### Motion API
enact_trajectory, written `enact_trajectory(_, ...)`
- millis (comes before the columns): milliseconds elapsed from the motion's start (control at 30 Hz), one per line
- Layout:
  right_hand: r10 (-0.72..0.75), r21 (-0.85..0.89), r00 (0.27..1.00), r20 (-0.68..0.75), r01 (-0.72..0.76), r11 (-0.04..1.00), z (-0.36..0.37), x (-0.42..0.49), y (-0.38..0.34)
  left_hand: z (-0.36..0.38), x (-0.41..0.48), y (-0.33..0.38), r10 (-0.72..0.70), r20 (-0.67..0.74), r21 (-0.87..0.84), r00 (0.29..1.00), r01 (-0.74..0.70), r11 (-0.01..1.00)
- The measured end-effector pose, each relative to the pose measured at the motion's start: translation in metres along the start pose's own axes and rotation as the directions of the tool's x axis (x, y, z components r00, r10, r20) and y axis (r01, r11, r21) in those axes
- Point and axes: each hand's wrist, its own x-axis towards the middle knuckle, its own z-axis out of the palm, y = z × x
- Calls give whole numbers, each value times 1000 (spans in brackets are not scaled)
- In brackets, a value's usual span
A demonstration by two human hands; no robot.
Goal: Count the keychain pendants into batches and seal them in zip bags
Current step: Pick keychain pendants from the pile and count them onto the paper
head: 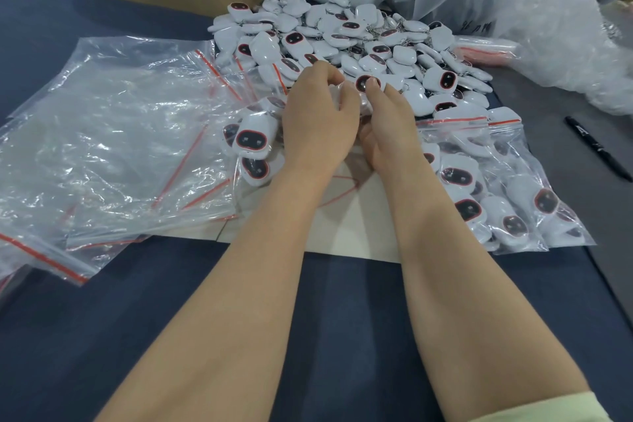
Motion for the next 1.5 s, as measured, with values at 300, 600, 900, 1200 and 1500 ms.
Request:
enact_trajectory(300,-9,1,999,36,9,1000,0,0,0,0,0,0,-14,9,3,1000,14,1000)
enact_trajectory(600,-4,-216,1000,-24,-1,976,1,1,3,-1,0,1,-26,16,-8,1000,26,1000)
enact_trajectory(900,-125,-414,992,-3,112,903,-1,5,1,-2,1,2,-37,-2,-66,999,37,997)
enact_trajectory(1200,-22,-390,999,50,40,920,-11,-5,-36,-8,4,7,-144,-11,-224,989,138,965)
enact_trajectory(1500,131,-374,870,476,65,925,3,-22,-50,-13,0,18,-4,-109,-191,994,-17,981)
